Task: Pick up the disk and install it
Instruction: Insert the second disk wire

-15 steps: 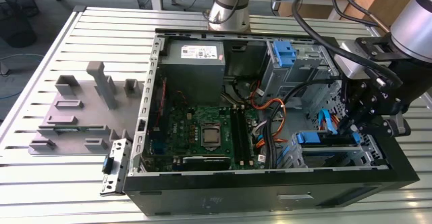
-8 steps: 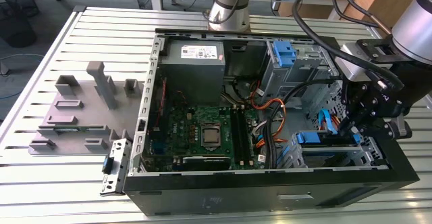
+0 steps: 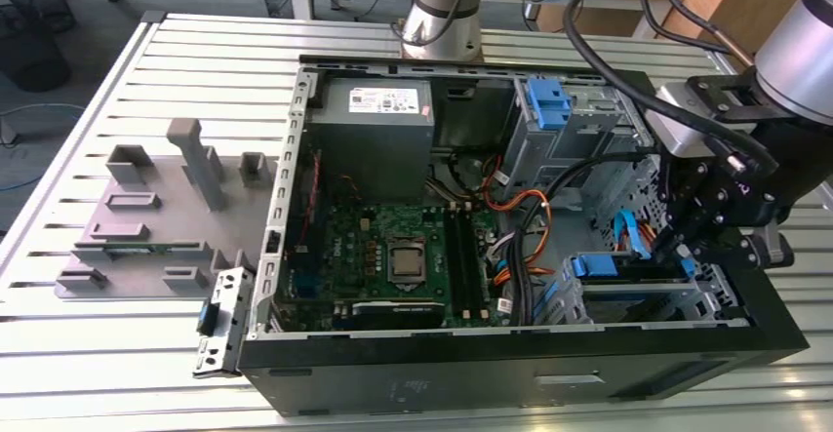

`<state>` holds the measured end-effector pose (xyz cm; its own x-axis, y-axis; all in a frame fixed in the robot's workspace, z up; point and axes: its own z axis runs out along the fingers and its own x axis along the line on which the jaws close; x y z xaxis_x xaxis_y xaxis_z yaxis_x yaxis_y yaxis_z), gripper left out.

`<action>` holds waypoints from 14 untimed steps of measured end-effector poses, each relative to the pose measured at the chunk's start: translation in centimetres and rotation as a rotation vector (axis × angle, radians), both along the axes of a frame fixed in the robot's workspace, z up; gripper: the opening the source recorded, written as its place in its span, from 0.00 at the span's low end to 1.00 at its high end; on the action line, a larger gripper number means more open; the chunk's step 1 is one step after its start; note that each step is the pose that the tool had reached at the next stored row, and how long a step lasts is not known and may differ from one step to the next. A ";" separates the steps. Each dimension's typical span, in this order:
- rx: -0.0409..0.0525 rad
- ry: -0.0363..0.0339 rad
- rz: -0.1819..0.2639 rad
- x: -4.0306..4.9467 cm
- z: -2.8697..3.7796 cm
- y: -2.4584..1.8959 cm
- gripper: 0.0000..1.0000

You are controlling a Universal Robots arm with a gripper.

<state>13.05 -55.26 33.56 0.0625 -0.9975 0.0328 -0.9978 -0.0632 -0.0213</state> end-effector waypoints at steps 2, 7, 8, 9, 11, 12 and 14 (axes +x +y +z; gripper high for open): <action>0.0000 -0.0002 0.000 -0.02 -0.02 0.00 0.17; -0.0001 -0.0004 -0.002 -0.02 -0.08 0.01 0.17; 0.0000 -0.0004 -0.006 -0.03 -0.10 0.01 0.17; 0.0000 -0.0004 -0.010 -0.03 -0.11 0.01 0.17; -0.0001 -0.0005 -0.019 -0.03 -0.12 0.00 0.17; -0.0001 -0.0004 -0.023 -0.03 -0.12 0.01 0.17; -0.0001 -0.0004 -0.030 -0.03 -0.13 0.01 0.17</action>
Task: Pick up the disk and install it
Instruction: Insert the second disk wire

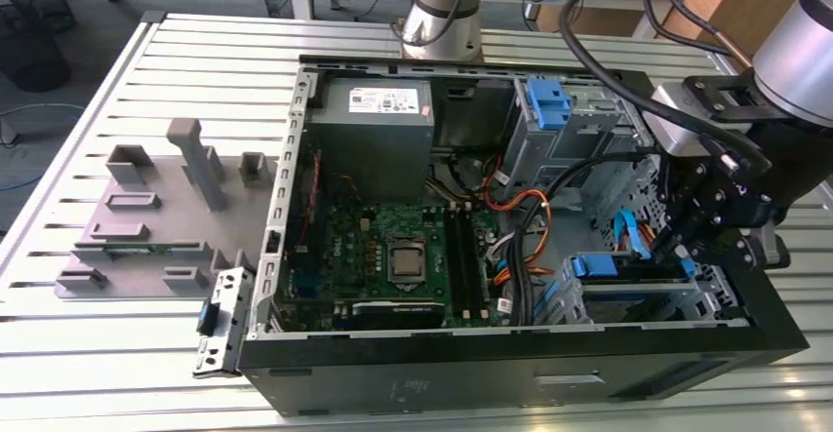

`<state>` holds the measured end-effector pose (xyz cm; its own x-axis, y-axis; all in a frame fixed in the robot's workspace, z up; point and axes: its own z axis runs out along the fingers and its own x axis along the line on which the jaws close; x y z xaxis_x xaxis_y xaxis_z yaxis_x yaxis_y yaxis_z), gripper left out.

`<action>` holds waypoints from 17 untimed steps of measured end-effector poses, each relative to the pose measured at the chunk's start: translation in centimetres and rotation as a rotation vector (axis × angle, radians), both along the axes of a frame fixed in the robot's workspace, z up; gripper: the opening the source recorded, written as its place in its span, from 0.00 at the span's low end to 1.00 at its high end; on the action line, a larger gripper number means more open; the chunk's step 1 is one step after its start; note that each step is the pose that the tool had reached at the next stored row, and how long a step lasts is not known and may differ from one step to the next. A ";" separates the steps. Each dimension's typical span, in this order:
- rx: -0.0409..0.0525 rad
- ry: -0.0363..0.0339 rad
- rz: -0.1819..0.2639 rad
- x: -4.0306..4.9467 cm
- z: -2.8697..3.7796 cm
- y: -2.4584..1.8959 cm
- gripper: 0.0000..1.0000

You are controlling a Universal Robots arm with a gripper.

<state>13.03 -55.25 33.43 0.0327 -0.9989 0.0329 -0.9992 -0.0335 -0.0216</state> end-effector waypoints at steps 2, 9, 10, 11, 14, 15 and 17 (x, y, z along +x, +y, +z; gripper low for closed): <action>0.0000 0.0000 -0.006 0.00 -0.02 0.00 0.17; 0.0000 0.0000 -0.018 0.00 -0.06 0.00 0.17; 0.0001 0.0000 -0.018 0.00 -0.07 0.00 0.17; 0.0000 0.0000 -0.018 0.00 -0.06 0.00 0.17; 0.0004 0.0000 -0.018 0.00 0.04 0.00 0.17; 0.0002 0.0000 -0.018 0.00 0.09 0.00 0.17; 0.0013 -0.0002 -0.018 0.00 0.11 0.01 0.17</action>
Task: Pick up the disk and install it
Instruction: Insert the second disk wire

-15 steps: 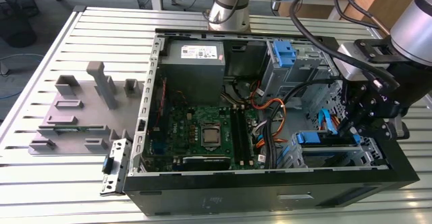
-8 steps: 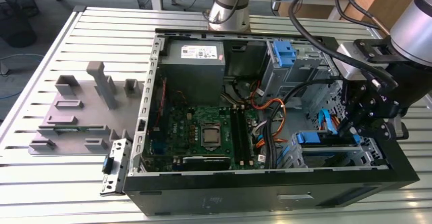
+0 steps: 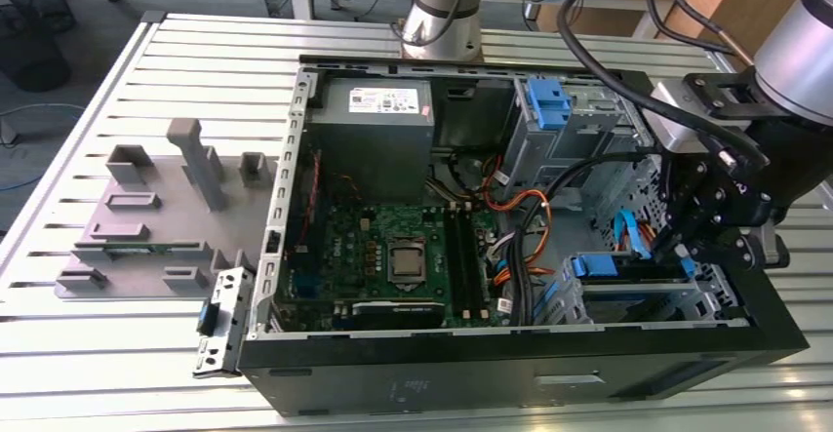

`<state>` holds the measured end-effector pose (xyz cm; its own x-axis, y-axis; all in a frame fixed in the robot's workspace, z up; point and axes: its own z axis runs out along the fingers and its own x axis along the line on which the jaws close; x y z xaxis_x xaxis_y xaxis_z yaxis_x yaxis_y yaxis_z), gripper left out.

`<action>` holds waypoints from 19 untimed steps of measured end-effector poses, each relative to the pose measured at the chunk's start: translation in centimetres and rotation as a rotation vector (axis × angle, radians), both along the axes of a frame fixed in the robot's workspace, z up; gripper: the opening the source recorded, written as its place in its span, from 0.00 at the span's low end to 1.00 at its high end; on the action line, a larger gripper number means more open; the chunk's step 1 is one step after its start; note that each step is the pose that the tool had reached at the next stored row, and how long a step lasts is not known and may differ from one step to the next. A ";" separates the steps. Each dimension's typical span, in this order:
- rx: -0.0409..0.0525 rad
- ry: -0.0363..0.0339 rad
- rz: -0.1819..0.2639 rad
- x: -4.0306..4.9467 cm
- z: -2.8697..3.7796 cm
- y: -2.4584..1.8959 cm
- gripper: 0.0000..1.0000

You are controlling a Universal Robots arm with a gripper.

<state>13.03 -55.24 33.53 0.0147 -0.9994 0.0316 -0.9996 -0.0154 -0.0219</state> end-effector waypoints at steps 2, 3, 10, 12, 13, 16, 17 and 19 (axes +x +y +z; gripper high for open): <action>0.0016 -0.0006 0.000 0.00 0.02 -0.01 0.17; 0.0025 -0.0010 0.000 0.01 0.02 0.00 0.17; 0.0183 -0.0106 0.000 -0.05 0.01 0.00 0.17; 0.0199 -0.0127 0.000 -0.13 0.00 -0.01 0.17; 0.0200 -0.0135 0.000 -0.17 0.00 -0.01 0.17; 0.0202 -0.0149 0.000 -0.25 0.01 -0.01 0.17; 0.0204 -0.0150 0.000 -0.26 0.00 -0.01 0.17; 0.0203 -0.0152 0.000 -0.28 0.00 -0.02 0.17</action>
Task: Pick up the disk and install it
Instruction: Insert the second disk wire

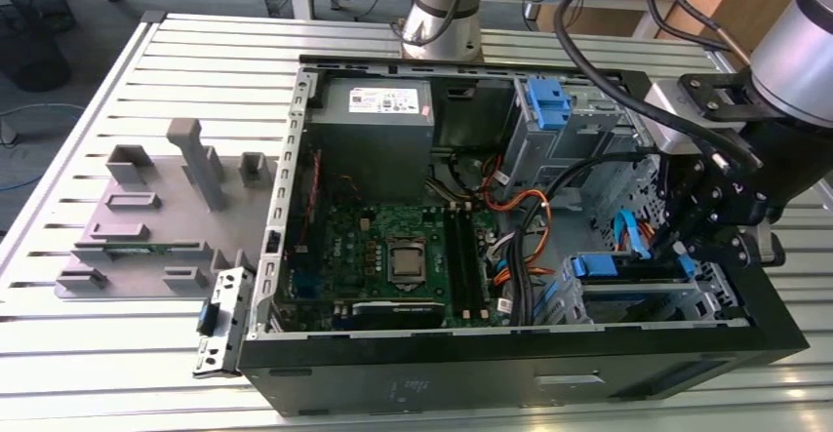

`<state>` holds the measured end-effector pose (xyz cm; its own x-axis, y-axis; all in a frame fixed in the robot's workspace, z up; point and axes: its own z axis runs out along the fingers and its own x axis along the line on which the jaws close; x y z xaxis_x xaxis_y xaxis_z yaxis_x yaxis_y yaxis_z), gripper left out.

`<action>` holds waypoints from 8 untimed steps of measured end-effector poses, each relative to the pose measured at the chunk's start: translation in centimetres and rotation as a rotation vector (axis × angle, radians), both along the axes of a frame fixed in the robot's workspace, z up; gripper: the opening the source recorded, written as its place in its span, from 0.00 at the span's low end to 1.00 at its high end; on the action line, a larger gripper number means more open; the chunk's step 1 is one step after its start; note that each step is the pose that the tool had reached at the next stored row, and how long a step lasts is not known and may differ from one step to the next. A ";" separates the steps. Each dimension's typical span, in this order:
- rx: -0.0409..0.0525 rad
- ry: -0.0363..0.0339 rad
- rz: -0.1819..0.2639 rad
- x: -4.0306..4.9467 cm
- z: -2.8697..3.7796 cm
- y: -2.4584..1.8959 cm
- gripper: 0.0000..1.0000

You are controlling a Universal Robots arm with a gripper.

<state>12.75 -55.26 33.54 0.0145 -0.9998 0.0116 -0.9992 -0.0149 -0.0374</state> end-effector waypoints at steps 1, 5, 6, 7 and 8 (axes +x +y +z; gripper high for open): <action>0.0000 -0.0001 0.000 -0.01 -0.01 -0.01 0.17; 0.0000 -0.0004 0.000 -0.01 -0.05 -0.05 0.17; 0.0000 -0.0005 0.000 -0.01 -0.07 -0.06 0.17; 0.0001 -0.0006 0.000 -0.01 -0.10 -0.08 0.17; 0.0000 -0.0007 0.000 -0.02 -0.12 -0.09 0.17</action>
